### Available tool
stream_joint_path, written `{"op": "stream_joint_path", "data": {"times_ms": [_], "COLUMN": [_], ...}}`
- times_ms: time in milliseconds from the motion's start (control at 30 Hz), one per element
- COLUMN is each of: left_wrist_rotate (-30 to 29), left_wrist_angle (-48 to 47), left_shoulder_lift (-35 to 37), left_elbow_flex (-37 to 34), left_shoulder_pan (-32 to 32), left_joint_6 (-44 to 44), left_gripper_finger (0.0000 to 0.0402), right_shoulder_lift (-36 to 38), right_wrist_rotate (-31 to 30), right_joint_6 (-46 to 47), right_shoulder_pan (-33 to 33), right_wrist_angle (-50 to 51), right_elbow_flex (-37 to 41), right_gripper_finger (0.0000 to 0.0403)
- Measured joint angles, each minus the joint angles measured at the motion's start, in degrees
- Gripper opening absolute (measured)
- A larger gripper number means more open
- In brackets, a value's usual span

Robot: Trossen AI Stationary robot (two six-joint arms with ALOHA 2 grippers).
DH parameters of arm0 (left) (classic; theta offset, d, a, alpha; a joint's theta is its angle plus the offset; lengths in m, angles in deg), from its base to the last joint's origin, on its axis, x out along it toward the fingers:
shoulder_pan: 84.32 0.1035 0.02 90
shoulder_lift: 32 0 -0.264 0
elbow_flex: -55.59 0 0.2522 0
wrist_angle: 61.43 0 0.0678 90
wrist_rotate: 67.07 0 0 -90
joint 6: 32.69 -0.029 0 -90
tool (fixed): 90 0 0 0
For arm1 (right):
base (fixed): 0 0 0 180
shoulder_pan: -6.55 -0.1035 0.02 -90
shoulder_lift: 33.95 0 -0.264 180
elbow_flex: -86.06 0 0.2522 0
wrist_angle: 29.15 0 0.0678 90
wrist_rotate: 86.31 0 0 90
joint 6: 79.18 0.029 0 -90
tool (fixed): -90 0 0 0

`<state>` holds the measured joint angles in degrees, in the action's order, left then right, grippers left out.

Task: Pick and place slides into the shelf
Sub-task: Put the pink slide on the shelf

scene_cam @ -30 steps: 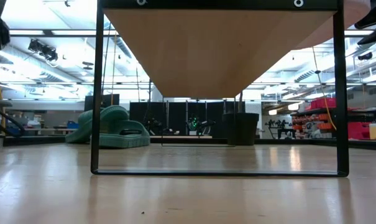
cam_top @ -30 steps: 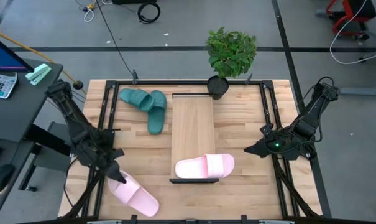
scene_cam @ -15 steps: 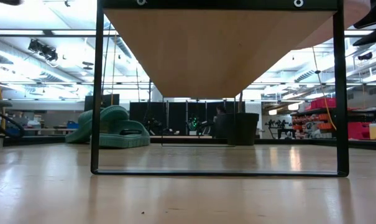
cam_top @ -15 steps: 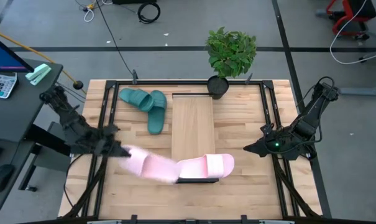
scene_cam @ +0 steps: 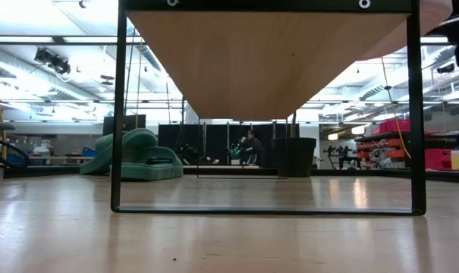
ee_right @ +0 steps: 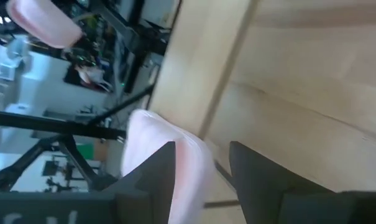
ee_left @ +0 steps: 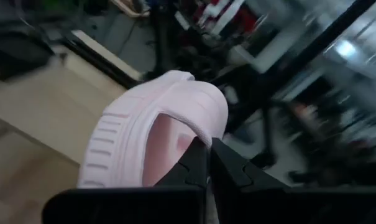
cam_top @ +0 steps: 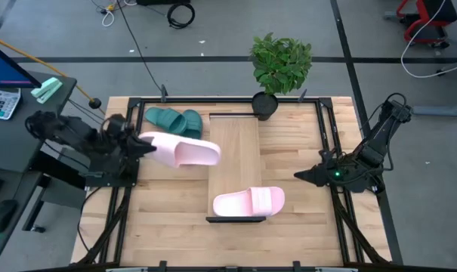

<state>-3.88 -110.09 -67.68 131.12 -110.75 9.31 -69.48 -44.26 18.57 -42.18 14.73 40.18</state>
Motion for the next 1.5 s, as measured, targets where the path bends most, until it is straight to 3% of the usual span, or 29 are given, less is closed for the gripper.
{"op": "stream_joint_path", "data": {"times_ms": [167, 400, 533, 667, 767, 933, 1033, 1233, 1500], "left_wrist_rotate": [5.5, 16.1, 23.1, 32.9, 38.5, 39.4, 39.5, 39.5, 39.5], "left_wrist_angle": [-8.7, -23.3, -29.6, -30.1, -31.3, -36.5, -37.5, -39.7, -40.4], "left_shoulder_lift": [-8.9, -22.0, -29.1, -35.8, -40.7, -48.9, -53.1, -59.4, -60.4], "left_elbow_flex": [13.7, 32.5, 40.1, 45.3, 49.8, 58.8, 63.8, 71.4, 71.9], "left_shoulder_pan": [5.8, 15.8, 22.1, 27.1, 29.9, 32.7, 33.7, 34.4, 33.7], "left_joint_6": [-11.4, -23.7, -29.1, -35.5, -39.9, -46.0, -48.6, -48.7, -42.1], "left_gripper_finger": [0.0008, 0.0008, 0.0008, 0.0008, 0.0008, 0.0008, 0.0008, 0.0008, 0.0008], "right_shoulder_lift": [0.0, 0.0, -0.9, -4.2, -8.4, -17.2, -22.0, -28.6, -32.2], "right_wrist_rotate": [-2.6, -2.7, -0.6, 4.8, 9.4, 21.3, 23.9, 22.5, 24.0], "right_joint_6": [-9.6, -40.4, -56.0, -67.9, -71.8, -69.6, -73.5, -85.3, -90.8], "right_shoulder_pan": [2.4, 11.5, 16.9, 22.2, 25.8, 32.1, 35.2, 40.9, 43.0], "right_wrist_angle": [-9.8, -35.0, -38.8, -32.4, -19.3, 2.8, 9.7, 14.3, 14.0], "right_elbow_flex": [0.0, -0.2, -5.6, -15.8, -25.9, -42.6, -49.6, -56.0, -56.3], "right_gripper_finger": [0.0158, 0.0158, 0.0158, 0.0158, 0.0159, 0.017, 0.0179, 0.0182, 0.0144]}}
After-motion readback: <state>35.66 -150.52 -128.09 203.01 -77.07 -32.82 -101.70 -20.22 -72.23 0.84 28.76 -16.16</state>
